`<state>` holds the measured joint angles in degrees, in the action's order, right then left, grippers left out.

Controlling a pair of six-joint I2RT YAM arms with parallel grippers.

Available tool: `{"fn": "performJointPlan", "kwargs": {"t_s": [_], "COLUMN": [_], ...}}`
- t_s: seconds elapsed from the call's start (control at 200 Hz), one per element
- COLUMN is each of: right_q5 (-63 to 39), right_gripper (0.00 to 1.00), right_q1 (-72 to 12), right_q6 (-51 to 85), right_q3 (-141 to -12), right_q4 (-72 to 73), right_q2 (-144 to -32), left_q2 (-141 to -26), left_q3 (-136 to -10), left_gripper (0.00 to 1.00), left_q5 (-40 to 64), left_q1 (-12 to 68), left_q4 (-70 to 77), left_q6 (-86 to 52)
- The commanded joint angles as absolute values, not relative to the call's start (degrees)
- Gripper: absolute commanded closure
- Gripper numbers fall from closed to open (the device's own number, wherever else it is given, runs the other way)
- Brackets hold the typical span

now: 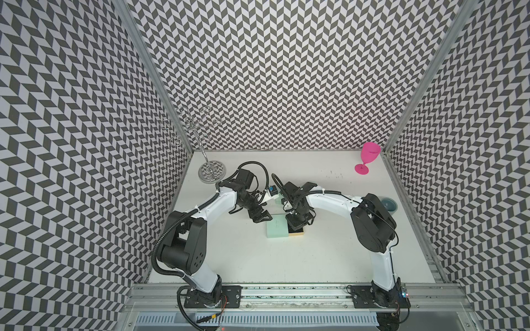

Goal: Place the earrings into the drawer-style jewelry box
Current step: Insert the earring into the inner lining, then close the drawer of the jewelry box.

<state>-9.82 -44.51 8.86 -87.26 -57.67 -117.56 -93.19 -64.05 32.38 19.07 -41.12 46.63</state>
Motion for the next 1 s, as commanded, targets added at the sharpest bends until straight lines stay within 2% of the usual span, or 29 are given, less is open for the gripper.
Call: {"fn": "performJointPlan", "kwargs": {"t_s": [0.0, 0.265, 0.456, 0.701, 0.991], "right_q5": [-7.2, -2.4, -1.5, -6.2, -9.2], "right_gripper": [0.90, 0.88, 0.87, 0.89, 0.89], "right_q1": [-44.8, -44.2, -43.6, -37.0, -34.0], "right_q6": [9.7, 9.5, 10.0, 12.7, 12.1], "right_q3": [-88.0, -96.3, -95.1, -83.5, -80.6], "right_q4": [-56.4, -62.3, -64.9, -56.2, -52.8], "right_q2": [-115.9, -113.0, -110.1, -106.2, -108.6], "left_q2": [-91.3, -93.6, -92.4, -85.1, -84.3], "left_q3": [-64.3, -70.3, -73.8, -61.9, -52.7], "left_gripper": [0.17, 0.17, 0.18, 0.24, 0.36], "left_q5": [32.7, 32.7, 31.7, 25.7, 21.2], "left_q1": [18.7, 16.1, 13.6, 14.6, 18.0], "left_q4": [-40.8, -42.5, -45.8, -47.5, -42.6], "left_q6": [47.6, 47.8, 47.8, 49.8, 48.0]}}
